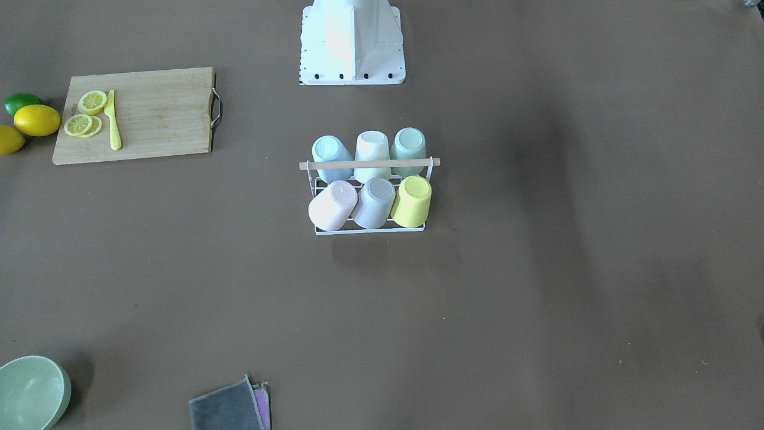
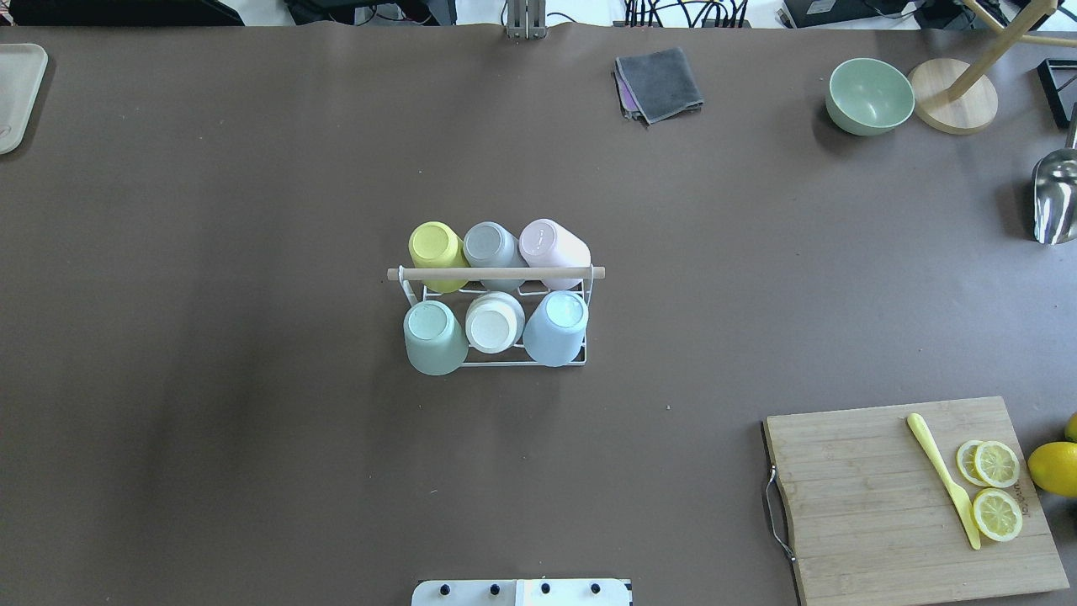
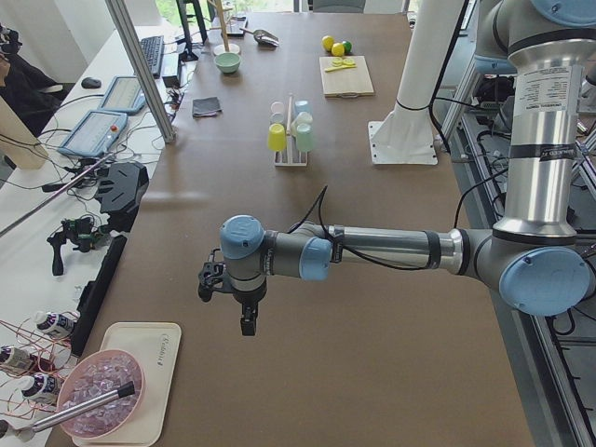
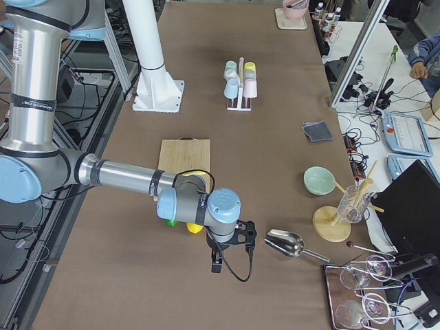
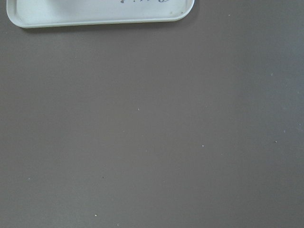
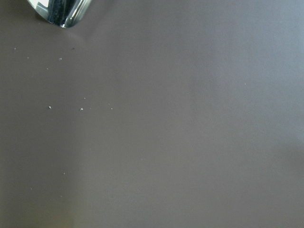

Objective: Place cup on cup holder

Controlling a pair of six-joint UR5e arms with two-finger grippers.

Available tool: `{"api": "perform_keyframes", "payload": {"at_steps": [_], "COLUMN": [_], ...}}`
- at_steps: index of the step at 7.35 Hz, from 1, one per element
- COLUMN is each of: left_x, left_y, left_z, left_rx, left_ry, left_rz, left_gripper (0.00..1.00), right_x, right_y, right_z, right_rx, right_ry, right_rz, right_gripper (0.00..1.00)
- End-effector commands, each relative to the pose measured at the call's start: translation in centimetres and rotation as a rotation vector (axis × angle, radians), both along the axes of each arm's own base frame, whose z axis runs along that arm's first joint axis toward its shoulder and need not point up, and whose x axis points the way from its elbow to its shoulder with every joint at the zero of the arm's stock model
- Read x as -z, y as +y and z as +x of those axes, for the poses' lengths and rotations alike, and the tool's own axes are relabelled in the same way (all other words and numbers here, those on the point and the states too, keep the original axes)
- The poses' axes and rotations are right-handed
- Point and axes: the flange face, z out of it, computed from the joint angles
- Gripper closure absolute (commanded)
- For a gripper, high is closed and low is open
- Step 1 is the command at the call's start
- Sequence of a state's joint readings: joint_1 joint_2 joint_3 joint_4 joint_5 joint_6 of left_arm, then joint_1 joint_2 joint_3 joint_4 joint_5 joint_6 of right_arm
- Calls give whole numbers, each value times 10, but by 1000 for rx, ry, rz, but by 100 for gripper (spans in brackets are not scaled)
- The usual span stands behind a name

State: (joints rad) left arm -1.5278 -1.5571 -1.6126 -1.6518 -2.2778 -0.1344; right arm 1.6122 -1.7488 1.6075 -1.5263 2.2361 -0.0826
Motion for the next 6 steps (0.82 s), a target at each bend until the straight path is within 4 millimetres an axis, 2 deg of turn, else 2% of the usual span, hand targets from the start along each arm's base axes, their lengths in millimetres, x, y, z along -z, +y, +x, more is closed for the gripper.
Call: {"api": "perform_keyframes", "payload": {"at_steps": [1, 6], "left_x": [0, -1], "left_y": [0, 0], "left_z": [0, 0], "left_rx": [0, 0], "left_ry": [0, 1], "left_rz": [-1, -7], "left_gripper": [2, 2], "right_x": [1, 4], "right_y": [-1, -2], "right_z": [0, -1], "right_rx": [0, -1], "right_ry": [0, -8], "right_rz": [2, 8], "right_gripper": [0, 0]}}
